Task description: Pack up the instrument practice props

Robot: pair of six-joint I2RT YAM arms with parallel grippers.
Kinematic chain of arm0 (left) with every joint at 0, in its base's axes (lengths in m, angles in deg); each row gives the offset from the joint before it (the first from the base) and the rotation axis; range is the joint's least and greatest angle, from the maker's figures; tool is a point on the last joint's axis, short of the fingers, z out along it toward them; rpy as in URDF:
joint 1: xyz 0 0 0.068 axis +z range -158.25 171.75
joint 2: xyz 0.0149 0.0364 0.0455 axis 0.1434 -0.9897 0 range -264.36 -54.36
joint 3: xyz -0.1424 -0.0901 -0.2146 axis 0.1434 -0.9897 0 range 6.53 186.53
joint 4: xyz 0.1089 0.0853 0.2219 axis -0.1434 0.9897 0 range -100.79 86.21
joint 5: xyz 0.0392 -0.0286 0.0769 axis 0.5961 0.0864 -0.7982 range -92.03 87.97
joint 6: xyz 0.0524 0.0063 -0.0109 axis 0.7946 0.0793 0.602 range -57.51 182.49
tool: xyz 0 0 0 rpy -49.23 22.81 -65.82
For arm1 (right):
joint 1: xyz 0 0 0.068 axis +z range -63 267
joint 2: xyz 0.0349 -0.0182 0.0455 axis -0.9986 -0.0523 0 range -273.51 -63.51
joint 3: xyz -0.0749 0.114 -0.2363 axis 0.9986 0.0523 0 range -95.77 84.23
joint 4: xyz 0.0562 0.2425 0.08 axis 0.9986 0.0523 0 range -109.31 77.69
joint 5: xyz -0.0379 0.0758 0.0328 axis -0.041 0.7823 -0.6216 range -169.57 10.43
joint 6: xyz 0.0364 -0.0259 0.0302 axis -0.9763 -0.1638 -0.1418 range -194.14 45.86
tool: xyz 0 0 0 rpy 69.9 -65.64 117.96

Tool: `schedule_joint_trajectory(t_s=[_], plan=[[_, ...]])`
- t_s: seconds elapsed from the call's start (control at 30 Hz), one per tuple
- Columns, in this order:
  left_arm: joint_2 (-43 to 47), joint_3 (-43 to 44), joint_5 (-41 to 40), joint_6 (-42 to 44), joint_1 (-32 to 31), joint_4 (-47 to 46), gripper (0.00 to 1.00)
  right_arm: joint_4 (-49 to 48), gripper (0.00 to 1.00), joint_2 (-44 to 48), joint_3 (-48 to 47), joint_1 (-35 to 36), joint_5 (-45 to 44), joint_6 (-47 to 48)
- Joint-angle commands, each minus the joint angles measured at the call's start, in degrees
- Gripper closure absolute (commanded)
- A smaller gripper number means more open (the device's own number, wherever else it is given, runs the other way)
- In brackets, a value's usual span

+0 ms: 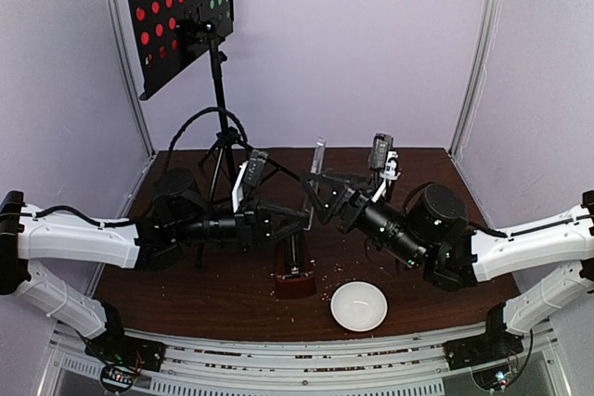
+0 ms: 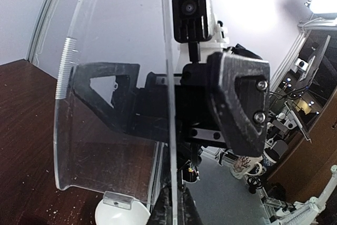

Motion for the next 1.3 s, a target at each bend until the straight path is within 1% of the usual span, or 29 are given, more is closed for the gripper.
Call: schedule_joint_trajectory(t_s=[0.0,0.1,0.23,0.3,0.33,0.43,0.5,0.63,0.8,0.9,1.0,1.27], plan=[[1.2,-1.3,1.1,2.7,0.1,-3.0,1.00,1.6,0.03,3.5,2.6,-1.1,2.9,-1.4],[1.5,-1.9,2.3,4.5,0.1,-2.5,1.00,5.8,0.02,6.2,2.6,-3.1,7.2,-3.2],[1.1,-1.1,5.9,7.0,0.1,-1.0,1.00,12.8,0.02,9.2,0.5,-7.0,19.0,-3.9],[0.8,-0.8,8.4,7.1,0.1,-1.9,1.00,13.8,0.02,10.2,0.1,-9.2,27.5,-4.9],[0.7,-0.8,9.5,6.8,0.1,-2.7,1.00,13.8,0.02,10.7,0.2,-10.3,30.1,-5.8],[0.8,-0.5,12.1,6.7,0.1,-3.9,1.00,14.3,0.01,12.3,0.5,-12.5,34.0,-7.6],[0.8,-0.2,13.0,6.9,0.1,-3.7,1.00,15.9,0.02,13.1,-0.2,-12.7,34.5,-7.3],[0.7,0.3,13.0,6.8,0.1,-2.5,1.00,22.9,0.03,12.2,-4.0,-12.7,35.5,-4.7],[1.0,0.4,12.3,6.2,0.1,-2.0,1.00,26.4,0.05,11.0,-6.5,-11.5,36.1,-2.4],[0.8,0.4,11.6,6.2,0.1,-1.8,1.00,29.0,0.06,10.0,-8.0,-9.9,34.4,0.1],[0.4,0.5,11.5,6.0,0.1,-2.0,1.00,29.9,0.09,9.4,-8.4,-9.4,33.5,1.1],[0.1,0.6,11.4,5.8,0.1,-2.2,1.00,30.6,0.22,8.9,-8.3,-8.4,32.1,2.0]])
